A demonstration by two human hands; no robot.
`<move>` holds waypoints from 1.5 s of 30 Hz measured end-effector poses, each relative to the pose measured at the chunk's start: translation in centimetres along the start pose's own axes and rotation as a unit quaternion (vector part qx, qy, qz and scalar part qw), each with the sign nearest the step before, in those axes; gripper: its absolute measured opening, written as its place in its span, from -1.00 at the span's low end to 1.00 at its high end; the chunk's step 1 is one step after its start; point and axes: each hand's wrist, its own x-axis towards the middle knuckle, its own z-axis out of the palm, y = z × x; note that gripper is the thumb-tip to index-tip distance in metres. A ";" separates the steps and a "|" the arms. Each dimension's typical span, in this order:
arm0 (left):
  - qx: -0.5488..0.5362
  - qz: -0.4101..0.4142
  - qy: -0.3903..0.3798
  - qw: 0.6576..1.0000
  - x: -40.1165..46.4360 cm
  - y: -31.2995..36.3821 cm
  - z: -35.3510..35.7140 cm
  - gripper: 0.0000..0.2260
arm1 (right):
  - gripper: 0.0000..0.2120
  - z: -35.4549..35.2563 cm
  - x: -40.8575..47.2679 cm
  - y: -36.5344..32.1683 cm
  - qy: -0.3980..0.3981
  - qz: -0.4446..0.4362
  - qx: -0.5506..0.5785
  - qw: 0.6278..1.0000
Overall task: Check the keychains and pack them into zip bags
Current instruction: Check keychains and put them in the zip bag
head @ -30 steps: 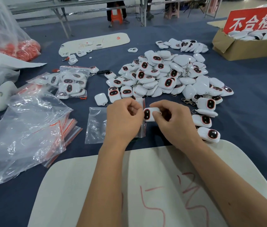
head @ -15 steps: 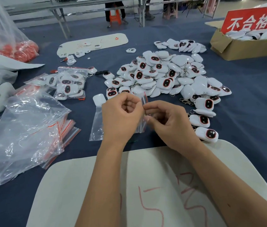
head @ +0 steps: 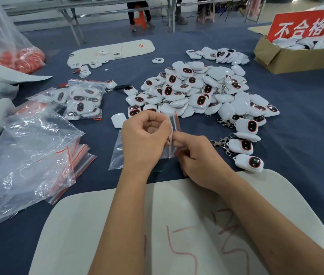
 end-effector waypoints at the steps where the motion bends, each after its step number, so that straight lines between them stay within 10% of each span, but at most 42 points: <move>1: -0.004 -0.003 0.004 1.000 0.0 0.0 0.1 -0.90 | -0.53 0.1 -0.1 -0.1 0.025 -0.002 0.000 1.000; 7: 0.084 -0.019 -0.020 0.996 -0.8 -1.0 2.5 -0.90 | -0.69 -1.4 -0.2 0.4 0.413 0.102 -0.204 0.882; 15: 0.183 -0.034 -0.162 0.969 -1.3 -2.0 3.6 -0.84 | -0.60 -3.5 0.0 1.3 0.216 0.336 -0.384 0.833; 26: 0.113 -0.087 -0.028 0.989 0.0 -2.1 1.1 -0.89 | -0.68 -1.6 0.5 0.8 0.275 -0.023 -0.103 0.956; 34: 0.023 -0.136 0.021 0.990 0.3 -1.3 -0.2 -0.78 | -0.77 0.3 0.5 1.5 0.126 0.090 0.033 0.987; 45: 0.099 -0.112 -0.136 0.979 -0.1 -1.6 -0.5 -0.91 | -0.98 -0.6 0.9 2.7 0.247 0.159 0.208 0.933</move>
